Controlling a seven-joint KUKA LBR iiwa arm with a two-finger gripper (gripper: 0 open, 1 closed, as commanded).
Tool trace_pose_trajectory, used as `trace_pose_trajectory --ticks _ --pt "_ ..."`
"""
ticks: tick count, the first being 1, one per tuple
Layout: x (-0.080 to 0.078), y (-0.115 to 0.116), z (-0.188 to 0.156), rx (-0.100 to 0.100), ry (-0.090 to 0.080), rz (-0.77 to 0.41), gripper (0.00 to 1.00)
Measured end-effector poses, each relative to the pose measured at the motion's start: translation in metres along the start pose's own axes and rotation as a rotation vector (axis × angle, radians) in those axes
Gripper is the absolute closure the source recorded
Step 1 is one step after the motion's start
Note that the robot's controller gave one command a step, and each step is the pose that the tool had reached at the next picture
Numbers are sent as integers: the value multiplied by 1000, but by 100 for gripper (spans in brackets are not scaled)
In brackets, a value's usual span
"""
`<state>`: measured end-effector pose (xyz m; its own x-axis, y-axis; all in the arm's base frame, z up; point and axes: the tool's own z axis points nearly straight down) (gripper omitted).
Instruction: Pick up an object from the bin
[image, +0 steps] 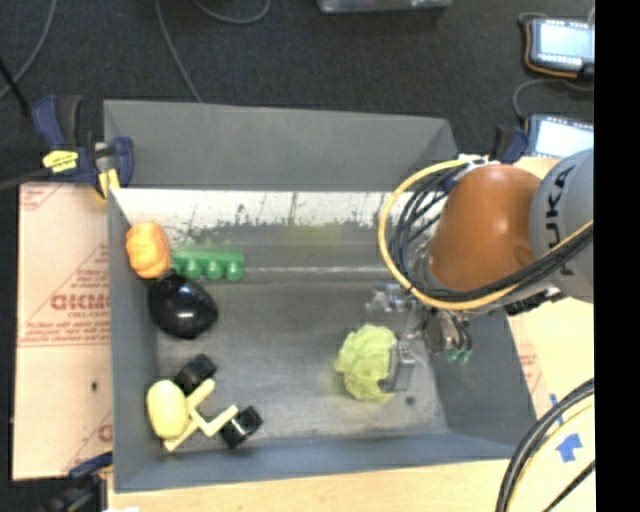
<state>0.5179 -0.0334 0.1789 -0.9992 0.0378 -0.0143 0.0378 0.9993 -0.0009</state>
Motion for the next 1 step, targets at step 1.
trace_pose_trajectory --ticks 1 --pt "-6 -4 44 1 9 -76 0"
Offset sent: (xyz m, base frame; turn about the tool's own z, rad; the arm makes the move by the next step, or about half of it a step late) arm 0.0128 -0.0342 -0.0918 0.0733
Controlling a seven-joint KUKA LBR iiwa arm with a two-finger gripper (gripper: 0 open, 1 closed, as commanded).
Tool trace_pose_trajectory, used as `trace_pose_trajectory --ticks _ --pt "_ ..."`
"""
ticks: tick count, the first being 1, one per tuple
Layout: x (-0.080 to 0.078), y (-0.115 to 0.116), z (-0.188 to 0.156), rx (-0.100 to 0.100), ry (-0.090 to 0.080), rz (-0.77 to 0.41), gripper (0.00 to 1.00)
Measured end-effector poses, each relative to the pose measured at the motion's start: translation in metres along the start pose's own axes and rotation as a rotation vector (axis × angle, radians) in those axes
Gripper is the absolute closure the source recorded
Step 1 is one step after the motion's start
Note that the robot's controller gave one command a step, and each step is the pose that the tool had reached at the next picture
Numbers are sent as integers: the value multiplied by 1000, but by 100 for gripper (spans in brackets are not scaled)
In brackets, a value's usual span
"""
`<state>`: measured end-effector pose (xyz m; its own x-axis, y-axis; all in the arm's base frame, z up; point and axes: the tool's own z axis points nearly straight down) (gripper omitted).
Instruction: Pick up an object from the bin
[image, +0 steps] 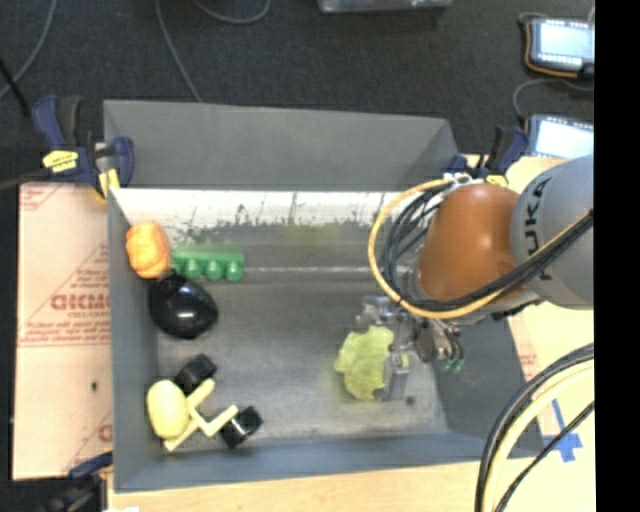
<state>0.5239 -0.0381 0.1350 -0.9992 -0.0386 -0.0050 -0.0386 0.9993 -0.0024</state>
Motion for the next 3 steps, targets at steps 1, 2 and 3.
trace_pose_trajectory --ticks 1,2,3 --pt "-3 -15 25 -1 -6 20 0" --pt "-10 -16 60 -1 0 -208 100" --pt "-10 -16 60 -1 0 -208 100"
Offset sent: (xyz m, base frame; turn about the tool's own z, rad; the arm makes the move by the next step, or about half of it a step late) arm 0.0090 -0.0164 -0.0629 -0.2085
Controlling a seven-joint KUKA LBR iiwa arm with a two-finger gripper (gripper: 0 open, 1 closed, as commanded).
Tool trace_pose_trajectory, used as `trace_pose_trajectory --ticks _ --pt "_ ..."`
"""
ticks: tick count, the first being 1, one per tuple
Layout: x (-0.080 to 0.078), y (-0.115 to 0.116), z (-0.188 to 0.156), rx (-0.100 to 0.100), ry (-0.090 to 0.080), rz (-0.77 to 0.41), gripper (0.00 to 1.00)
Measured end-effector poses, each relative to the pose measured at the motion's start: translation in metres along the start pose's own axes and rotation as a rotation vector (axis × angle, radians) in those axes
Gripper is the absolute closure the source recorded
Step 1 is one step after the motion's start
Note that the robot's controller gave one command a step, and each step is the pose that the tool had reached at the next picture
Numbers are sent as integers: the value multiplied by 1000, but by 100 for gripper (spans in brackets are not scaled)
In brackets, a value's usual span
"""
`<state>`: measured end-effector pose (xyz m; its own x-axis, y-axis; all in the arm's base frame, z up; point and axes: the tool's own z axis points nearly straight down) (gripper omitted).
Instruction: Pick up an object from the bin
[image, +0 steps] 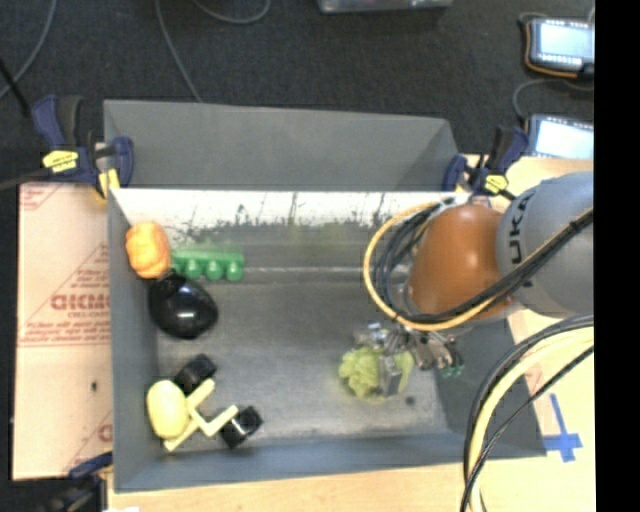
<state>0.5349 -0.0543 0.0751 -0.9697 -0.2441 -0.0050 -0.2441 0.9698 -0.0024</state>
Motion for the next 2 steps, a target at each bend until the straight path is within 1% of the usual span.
trace_pose_trajectory --ticks 1,2 --pt "-3 4 -93 1 -2 47 100" --pt "-3 4 -93 1 -2 47 100"
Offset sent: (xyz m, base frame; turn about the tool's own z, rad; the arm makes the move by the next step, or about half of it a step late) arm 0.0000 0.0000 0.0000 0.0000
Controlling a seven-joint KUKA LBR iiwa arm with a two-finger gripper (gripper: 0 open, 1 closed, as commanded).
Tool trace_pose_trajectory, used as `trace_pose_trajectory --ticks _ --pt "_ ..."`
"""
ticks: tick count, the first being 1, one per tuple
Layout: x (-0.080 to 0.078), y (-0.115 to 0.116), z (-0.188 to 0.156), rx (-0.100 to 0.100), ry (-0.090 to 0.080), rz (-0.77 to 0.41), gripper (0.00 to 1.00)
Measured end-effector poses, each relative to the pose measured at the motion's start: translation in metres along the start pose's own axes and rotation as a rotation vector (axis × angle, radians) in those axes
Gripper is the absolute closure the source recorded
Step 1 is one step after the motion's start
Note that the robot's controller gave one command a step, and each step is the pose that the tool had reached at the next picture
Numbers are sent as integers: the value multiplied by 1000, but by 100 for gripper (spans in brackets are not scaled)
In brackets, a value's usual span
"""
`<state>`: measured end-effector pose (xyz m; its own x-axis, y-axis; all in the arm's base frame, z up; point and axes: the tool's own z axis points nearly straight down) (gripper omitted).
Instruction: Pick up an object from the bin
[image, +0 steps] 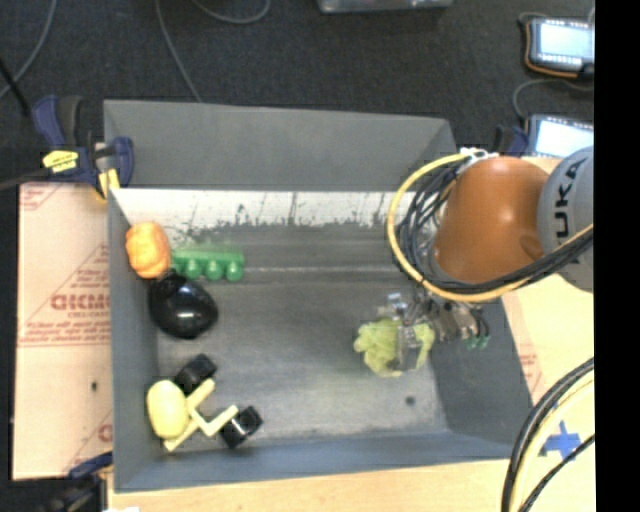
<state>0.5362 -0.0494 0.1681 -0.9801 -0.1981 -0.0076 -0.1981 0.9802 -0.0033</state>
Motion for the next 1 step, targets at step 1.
trace_pose_trajectory --ticks 1 --pt "-6 9 -122 1 -4 8 100"
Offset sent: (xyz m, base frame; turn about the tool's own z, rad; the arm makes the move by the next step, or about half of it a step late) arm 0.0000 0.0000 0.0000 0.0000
